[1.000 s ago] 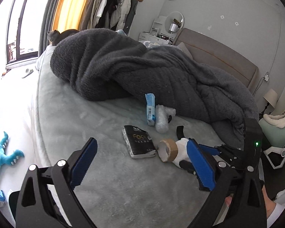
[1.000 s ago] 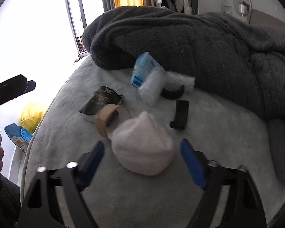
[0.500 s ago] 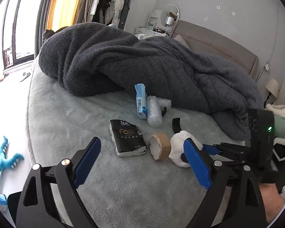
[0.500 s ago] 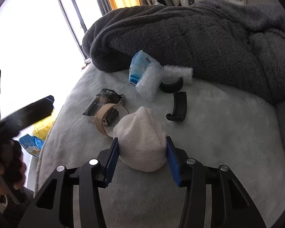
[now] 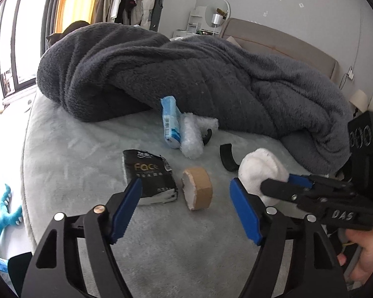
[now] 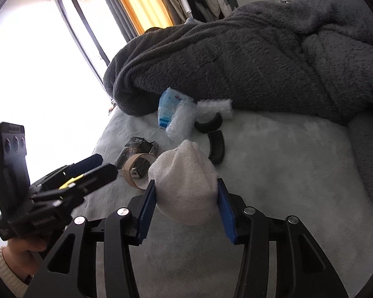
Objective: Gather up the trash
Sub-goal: 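Grasp the second cardboard tube with the left tool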
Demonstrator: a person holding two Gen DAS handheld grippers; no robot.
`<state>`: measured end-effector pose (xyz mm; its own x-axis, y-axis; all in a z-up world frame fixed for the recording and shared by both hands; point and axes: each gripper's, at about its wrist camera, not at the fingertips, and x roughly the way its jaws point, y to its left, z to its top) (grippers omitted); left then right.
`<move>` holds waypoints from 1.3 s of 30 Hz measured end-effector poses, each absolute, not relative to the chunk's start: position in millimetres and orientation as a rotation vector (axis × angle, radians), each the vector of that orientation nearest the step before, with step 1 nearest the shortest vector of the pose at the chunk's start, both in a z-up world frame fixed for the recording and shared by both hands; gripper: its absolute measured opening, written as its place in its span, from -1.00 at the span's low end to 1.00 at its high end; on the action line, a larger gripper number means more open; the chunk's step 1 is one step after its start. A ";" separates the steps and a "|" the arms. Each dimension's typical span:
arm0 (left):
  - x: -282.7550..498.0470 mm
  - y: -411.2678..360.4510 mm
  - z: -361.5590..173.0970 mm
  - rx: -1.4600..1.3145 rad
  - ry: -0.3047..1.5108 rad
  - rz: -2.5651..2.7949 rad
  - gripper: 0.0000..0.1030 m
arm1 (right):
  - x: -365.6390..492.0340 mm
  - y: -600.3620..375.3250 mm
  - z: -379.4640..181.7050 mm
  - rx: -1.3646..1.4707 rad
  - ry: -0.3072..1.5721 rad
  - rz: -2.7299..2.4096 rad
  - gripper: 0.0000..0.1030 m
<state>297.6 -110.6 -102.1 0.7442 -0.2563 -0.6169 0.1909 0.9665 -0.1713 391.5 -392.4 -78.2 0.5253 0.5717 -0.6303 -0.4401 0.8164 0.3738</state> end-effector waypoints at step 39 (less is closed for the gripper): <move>305.7 -127.2 -107.6 -0.079 0.710 -0.258 -0.61 | 385.8 -401.0 -72.7 0.206 0.804 0.615 -0.07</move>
